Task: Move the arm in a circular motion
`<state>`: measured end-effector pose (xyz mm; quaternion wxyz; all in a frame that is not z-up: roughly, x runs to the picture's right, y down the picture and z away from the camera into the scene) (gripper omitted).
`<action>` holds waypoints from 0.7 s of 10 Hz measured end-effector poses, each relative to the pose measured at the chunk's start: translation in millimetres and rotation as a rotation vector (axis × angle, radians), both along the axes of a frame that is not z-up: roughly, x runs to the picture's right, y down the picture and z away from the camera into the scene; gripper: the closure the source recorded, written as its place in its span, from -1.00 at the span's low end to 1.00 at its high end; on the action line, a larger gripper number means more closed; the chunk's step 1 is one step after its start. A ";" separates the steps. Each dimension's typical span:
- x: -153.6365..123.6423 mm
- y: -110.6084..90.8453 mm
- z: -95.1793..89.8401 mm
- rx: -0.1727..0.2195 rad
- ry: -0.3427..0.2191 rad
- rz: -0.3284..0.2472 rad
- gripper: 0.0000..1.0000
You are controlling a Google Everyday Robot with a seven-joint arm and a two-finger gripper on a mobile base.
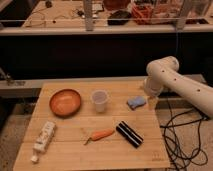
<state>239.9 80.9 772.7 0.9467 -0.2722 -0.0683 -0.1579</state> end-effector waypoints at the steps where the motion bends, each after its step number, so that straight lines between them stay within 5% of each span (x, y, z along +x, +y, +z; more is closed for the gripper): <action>1: -13.1 10.5 -15.5 -0.001 -0.009 -0.011 -0.60; 4: -85.7 23.0 -63.7 0.008 -0.054 -0.066 -0.60; 7: -162.4 11.3 -103.2 0.017 -0.130 -0.142 -0.60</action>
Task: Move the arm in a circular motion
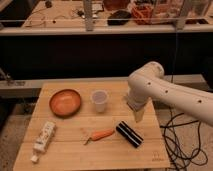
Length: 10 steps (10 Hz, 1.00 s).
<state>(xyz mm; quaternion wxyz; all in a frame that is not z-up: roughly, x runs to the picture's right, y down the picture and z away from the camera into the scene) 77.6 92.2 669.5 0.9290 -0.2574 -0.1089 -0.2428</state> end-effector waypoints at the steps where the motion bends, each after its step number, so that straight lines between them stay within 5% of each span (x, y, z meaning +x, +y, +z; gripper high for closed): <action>1: -24.4 -7.1 -10.7 -0.001 -0.037 -0.038 -0.60; 5: -121.8 -47.7 -25.7 0.005 -0.192 -0.194 -0.60; 7: -146.6 -70.6 -10.0 0.023 -0.208 -0.214 -0.60; 10: -143.7 -95.8 31.1 0.033 -0.186 -0.192 -0.60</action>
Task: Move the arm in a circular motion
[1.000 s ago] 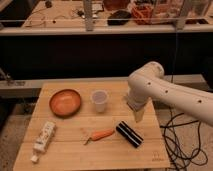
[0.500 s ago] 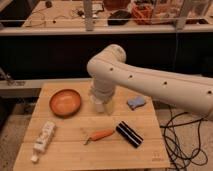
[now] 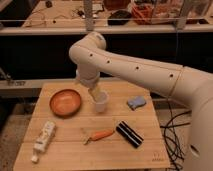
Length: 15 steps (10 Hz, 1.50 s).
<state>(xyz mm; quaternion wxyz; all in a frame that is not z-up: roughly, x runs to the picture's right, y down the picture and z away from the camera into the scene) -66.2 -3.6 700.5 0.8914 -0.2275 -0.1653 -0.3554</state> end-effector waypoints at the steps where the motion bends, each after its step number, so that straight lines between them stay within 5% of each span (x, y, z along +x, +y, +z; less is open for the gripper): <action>1: 11.7 -3.7 16.2 -0.004 0.019 0.018 -0.60; 6: 130.6 0.2 82.4 -0.052 0.133 0.154 -0.60; 9: 201.4 13.3 102.9 -0.089 0.195 0.239 -0.60; 12: 275.0 39.4 95.1 -0.130 0.293 0.314 -0.60; 15: 308.8 78.5 56.4 -0.156 0.393 0.328 -0.60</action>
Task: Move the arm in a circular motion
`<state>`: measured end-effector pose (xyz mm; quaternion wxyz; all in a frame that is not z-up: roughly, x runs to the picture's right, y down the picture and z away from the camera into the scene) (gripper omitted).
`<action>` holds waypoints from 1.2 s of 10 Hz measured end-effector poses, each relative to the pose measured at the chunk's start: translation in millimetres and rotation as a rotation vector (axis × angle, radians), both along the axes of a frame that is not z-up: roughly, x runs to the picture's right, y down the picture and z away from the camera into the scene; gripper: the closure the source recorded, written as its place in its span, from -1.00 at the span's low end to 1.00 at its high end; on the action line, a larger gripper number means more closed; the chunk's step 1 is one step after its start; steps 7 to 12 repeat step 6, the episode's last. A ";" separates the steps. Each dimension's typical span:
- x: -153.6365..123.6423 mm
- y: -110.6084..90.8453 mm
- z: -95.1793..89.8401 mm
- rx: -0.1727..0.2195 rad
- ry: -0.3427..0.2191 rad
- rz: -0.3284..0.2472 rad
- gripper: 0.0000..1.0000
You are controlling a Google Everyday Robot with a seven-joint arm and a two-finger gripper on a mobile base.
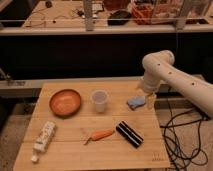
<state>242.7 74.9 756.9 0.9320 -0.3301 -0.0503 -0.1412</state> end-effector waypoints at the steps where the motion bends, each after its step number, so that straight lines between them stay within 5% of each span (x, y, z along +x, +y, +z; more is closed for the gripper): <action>1: -2.7 8.7 -12.8 -0.008 0.018 -0.005 -0.60; 3: -19.6 20.8 -34.4 -0.016 0.038 -0.017 -0.60; 6: -90.7 31.3 -66.2 -0.031 0.027 -0.024 -0.60; 12: -90.7 31.3 -66.2 -0.031 0.027 -0.024 -0.60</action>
